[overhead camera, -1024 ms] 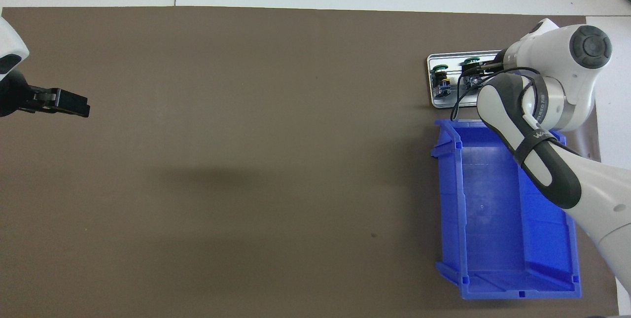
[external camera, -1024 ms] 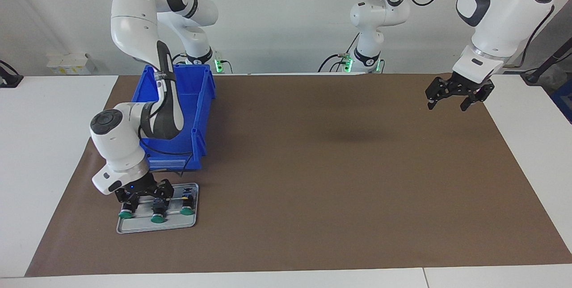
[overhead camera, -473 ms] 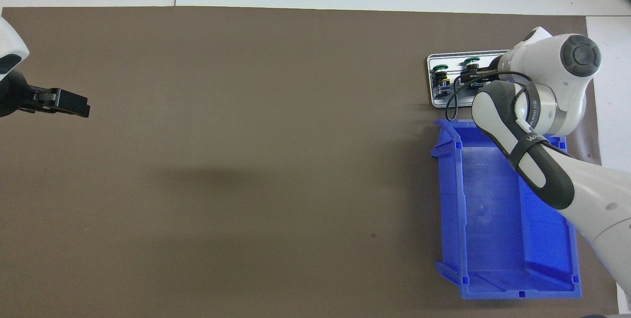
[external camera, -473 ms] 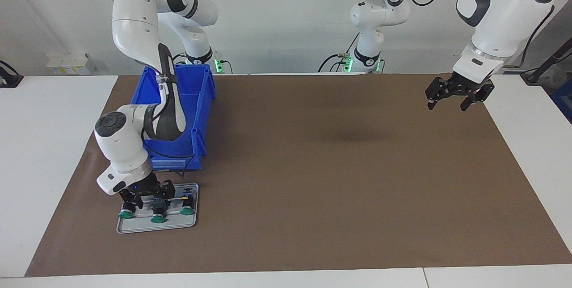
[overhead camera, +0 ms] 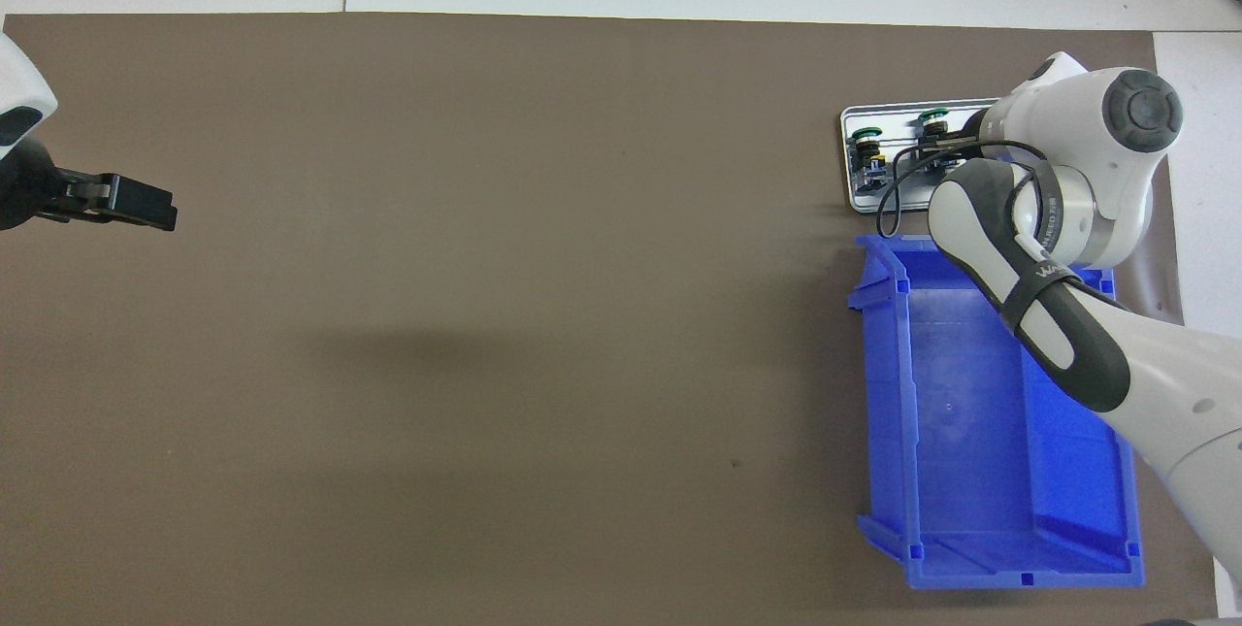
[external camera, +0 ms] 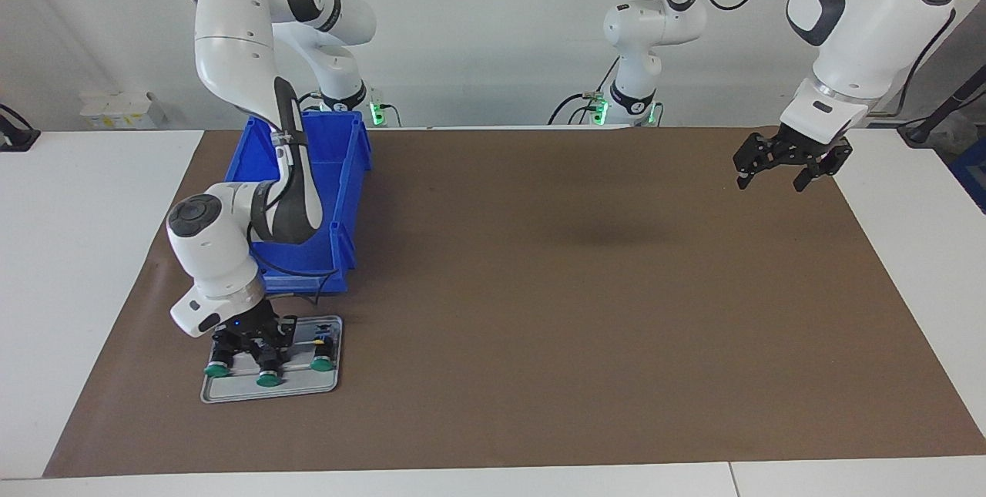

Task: Place and press button with both arms
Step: 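Grasp a green-capped button on the tray with the right gripper, then carry the button to the table middle and lower it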

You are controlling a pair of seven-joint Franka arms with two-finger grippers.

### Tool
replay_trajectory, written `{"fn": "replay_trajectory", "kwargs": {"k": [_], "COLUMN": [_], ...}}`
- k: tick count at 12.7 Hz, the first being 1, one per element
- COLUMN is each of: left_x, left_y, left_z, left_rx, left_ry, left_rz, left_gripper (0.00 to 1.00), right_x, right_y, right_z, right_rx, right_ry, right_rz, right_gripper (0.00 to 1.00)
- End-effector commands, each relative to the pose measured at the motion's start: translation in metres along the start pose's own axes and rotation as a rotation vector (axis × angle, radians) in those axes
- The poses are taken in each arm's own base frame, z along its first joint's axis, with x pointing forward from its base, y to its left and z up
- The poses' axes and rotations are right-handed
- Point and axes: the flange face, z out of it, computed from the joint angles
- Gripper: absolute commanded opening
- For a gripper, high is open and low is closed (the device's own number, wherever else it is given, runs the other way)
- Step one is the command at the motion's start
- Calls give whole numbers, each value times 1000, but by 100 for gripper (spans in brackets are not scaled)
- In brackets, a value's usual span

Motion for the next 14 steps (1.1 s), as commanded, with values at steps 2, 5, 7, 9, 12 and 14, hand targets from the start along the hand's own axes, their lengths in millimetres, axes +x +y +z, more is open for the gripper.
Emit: {"fn": "replay_trajectory", "kwargs": {"k": [2, 5, 7, 9, 12, 14], "left_x": [-9, -9, -9, -9, -9, -9], "left_y": [-2, -2, -2, -2, -2, -2], "left_z": [-2, -2, -2, -2, -2, -2], "left_rx": [20, 20, 20, 20, 20, 20], "left_ry": [1, 1, 1, 1, 1, 1], "left_rz": [-10, -10, -10, -10, -10, -10], "left_gripper": [100, 100, 100, 100, 100, 100], "right_x": [45, 57, 61, 61, 48, 28], "right_y": [-4, -21, -58, -84, -171, -241], "right_z": [-71, -111, -139, -160, -169, -174], "right_rx": [11, 16, 13, 13, -30, -61], "right_ry": [-35, -56, -63, -50, -65, -64], "right_rz": [211, 553, 816, 1075, 1329, 1426], "right_gripper": [0, 0, 0, 0, 0, 0]}}
